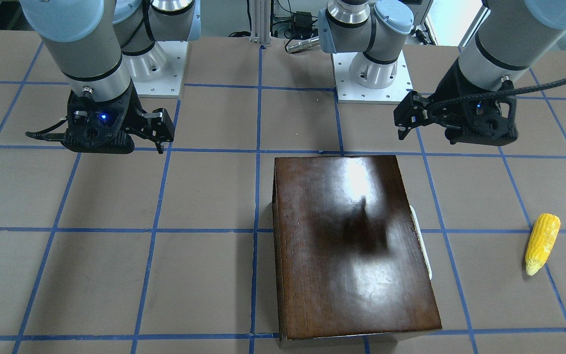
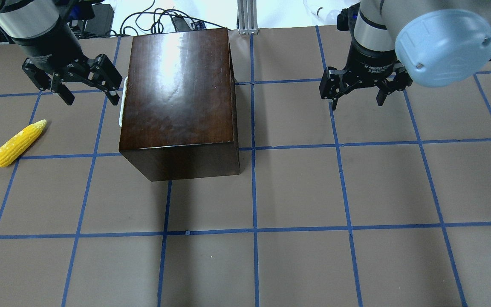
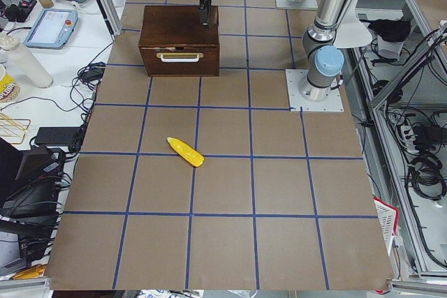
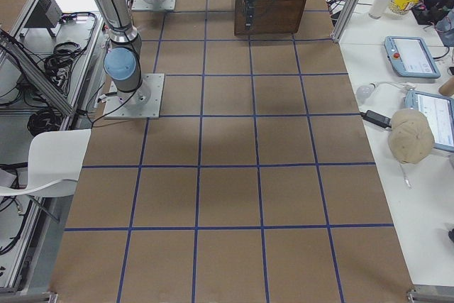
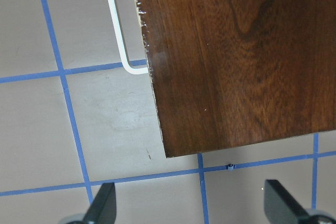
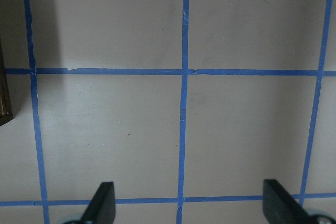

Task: Open drawer and put corn inside
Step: 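Move the left gripper down to the white drawer handle and grasp it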

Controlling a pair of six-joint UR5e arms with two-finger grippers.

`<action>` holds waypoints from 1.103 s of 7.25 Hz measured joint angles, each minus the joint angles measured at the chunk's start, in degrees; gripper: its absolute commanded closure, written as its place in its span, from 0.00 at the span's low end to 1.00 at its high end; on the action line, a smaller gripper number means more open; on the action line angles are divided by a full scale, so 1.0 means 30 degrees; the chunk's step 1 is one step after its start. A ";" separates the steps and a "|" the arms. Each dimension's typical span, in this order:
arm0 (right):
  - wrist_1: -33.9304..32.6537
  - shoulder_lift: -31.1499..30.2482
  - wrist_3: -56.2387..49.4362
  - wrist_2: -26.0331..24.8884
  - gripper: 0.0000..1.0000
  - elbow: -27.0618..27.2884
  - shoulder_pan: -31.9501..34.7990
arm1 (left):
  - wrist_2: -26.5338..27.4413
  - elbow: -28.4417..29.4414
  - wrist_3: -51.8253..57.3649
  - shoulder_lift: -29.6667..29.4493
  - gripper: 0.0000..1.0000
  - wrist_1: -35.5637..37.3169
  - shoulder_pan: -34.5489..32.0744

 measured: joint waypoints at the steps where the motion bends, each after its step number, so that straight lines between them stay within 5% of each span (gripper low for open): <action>1: -0.0005 -0.0007 -0.0001 0.0000 0.00 0.0000 0.0000 | -0.0087 0.0057 0.0637 -0.0231 0.00 0.0469 0.0992; 8: 0.0004 -0.0020 0.0000 -0.0017 0.00 0.0000 0.0001 | -0.2535 -0.0304 0.5935 -0.3598 0.00 0.3662 0.4176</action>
